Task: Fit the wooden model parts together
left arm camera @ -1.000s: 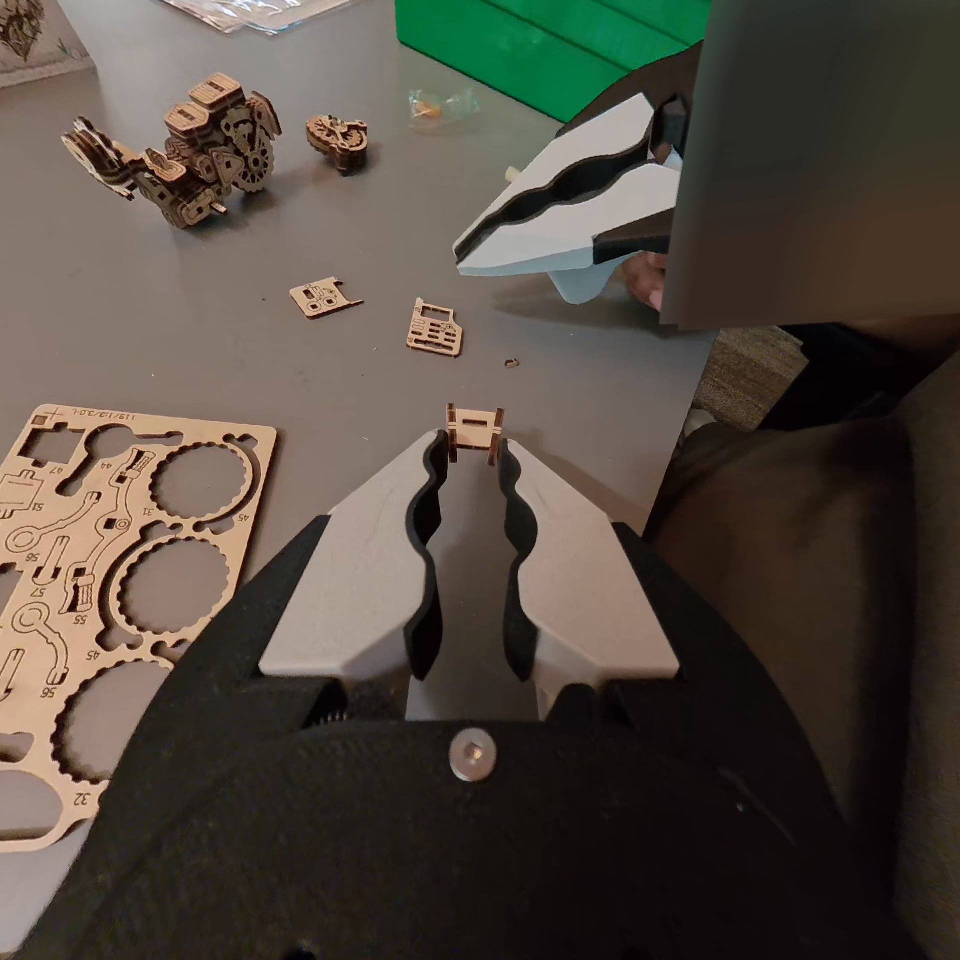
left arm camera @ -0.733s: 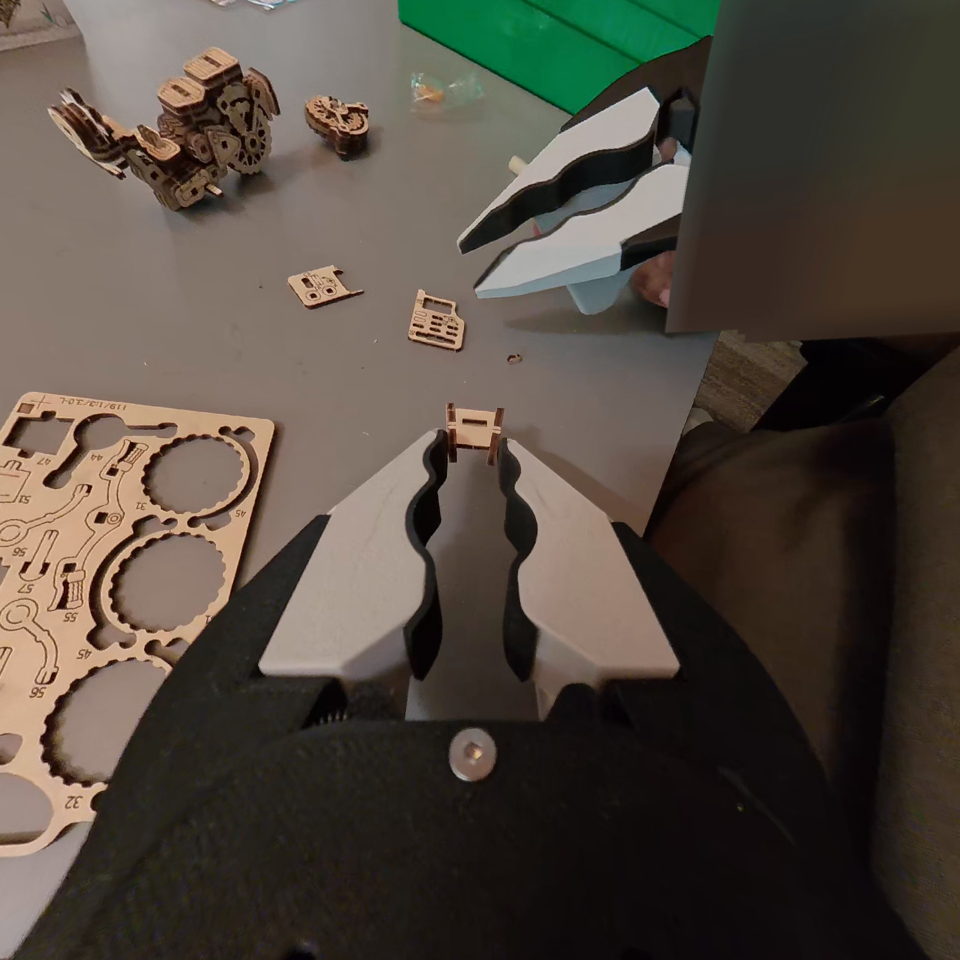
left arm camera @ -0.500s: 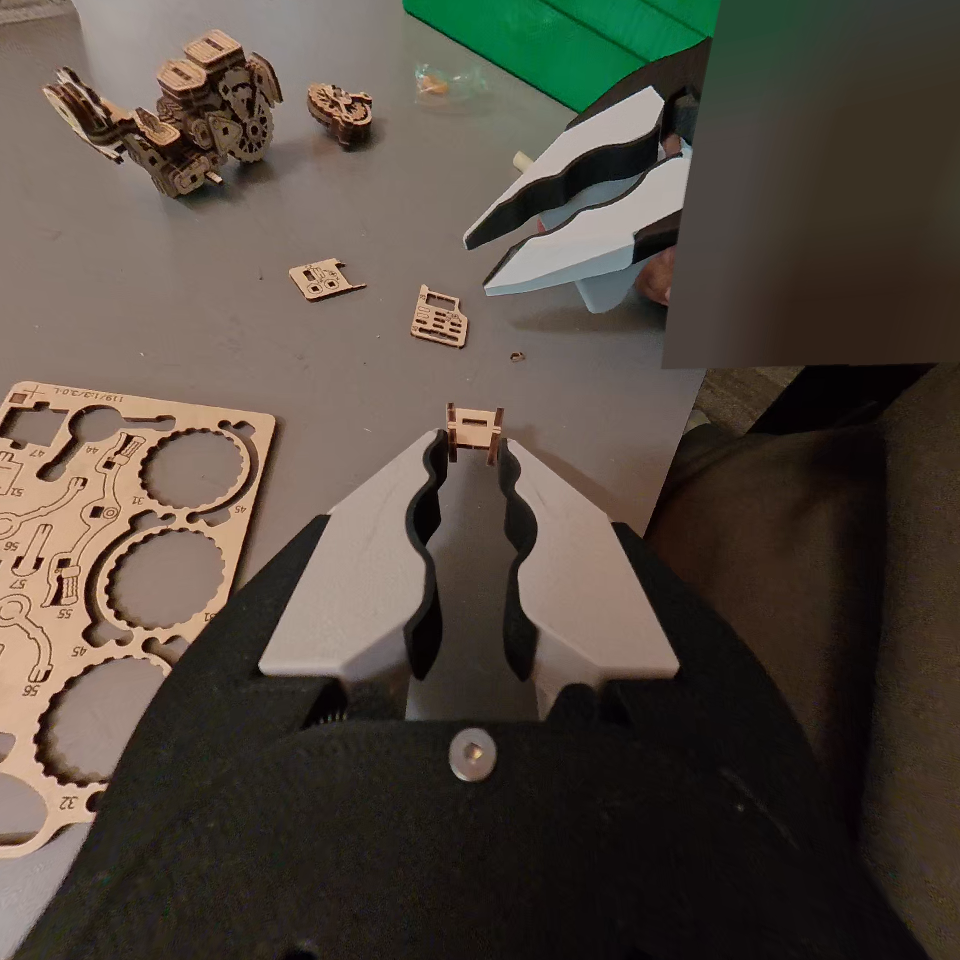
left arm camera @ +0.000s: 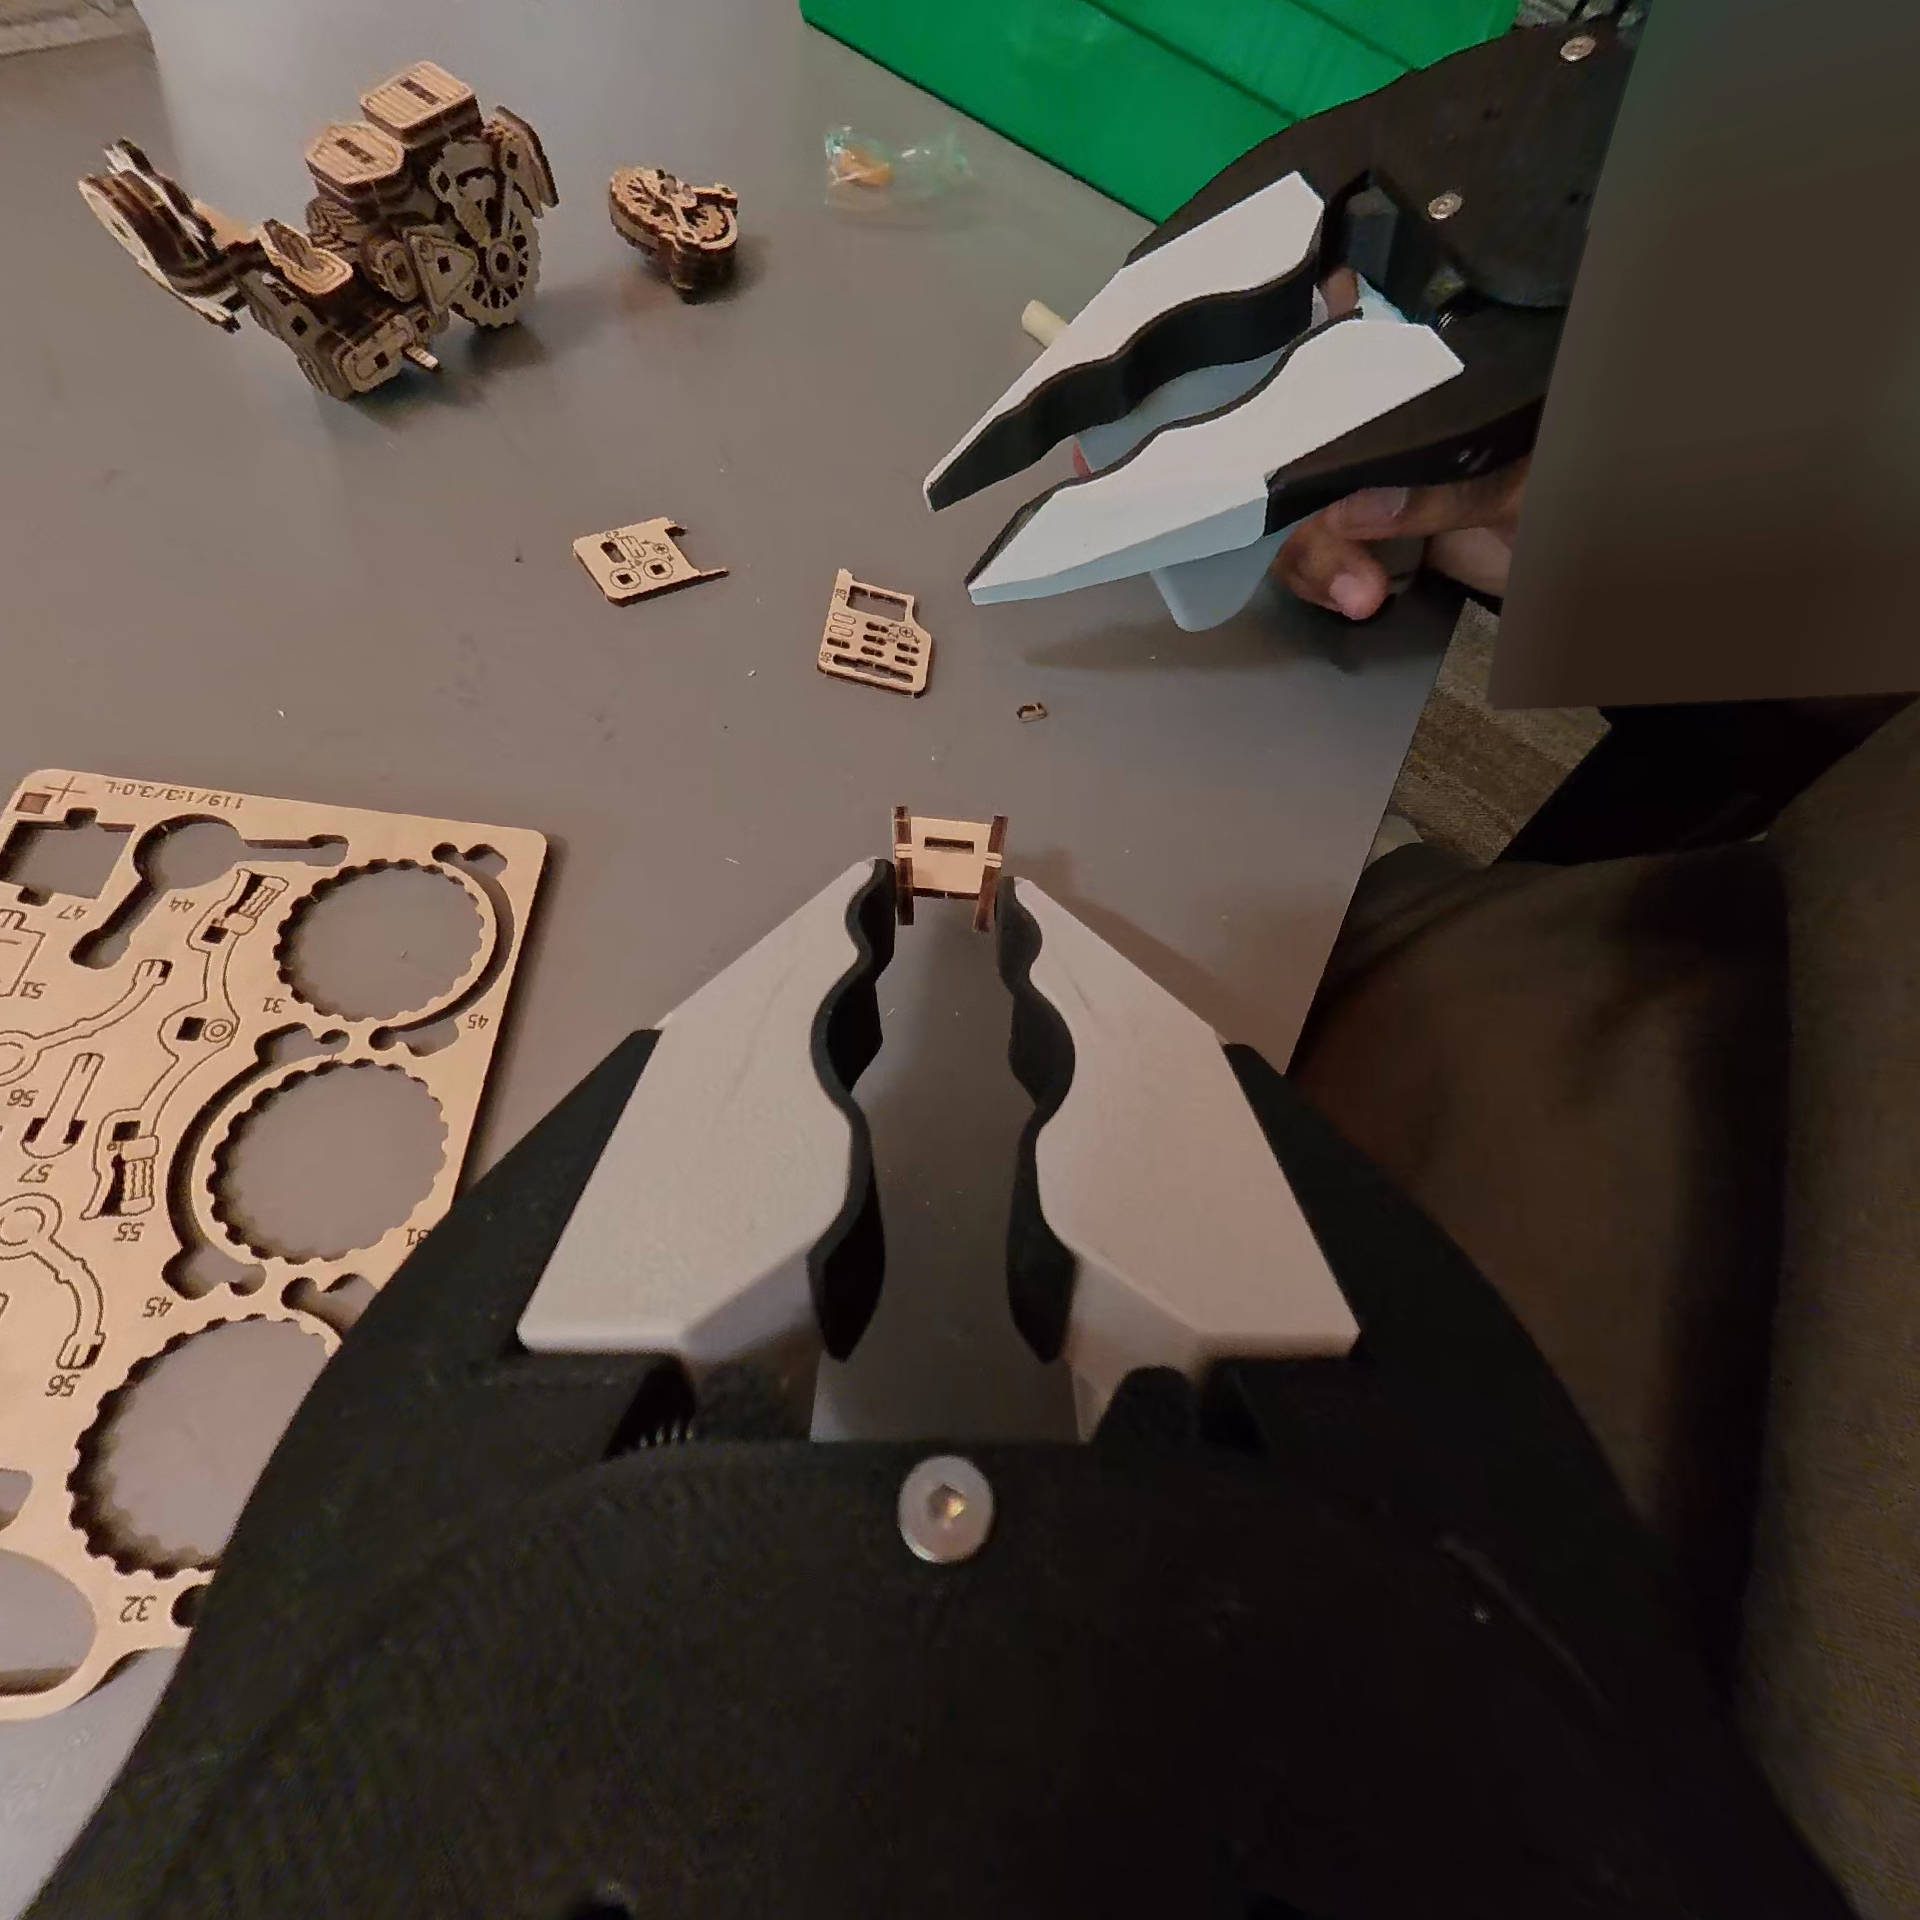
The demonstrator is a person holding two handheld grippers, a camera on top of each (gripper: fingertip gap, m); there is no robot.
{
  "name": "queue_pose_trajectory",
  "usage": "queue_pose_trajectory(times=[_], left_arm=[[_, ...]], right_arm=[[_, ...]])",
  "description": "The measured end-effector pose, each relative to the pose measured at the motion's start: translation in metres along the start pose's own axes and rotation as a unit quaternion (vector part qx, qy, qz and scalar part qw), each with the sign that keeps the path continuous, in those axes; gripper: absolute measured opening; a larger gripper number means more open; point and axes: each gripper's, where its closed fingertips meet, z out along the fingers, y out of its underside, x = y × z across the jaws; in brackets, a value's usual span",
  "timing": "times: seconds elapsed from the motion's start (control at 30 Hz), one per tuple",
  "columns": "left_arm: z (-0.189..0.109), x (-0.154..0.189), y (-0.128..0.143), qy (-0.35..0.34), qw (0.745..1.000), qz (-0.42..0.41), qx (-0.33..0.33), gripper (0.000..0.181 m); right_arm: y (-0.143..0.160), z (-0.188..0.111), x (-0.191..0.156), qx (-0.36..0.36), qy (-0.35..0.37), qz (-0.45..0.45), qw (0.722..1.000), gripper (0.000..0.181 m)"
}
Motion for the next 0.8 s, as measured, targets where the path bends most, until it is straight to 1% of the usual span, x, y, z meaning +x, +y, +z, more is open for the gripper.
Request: queue_pose_trajectory(times=[0.67,0.73,0.8], left_arm=[[-0.001,-0.002,-0.001,0.006,1.000,-0.013,0.005,0.018],[-0.003,-0.003,-0.003,0.010,1.000,-0.025,0.012,0.018],[-0.007,-0.005,-0.010,0.022,0.997,-0.056,0.042,0.018]], right_arm=[[0.001,0.001,-0.004,-0.004,-0.012,0.001,1.000,0.025],[0.001,0.000,-0.005,-0.002,-0.016,0.002,1.000,0.026],[-0.002,-0.001,-0.010,0.004,-0.029,0.000,1.000,0.028]])
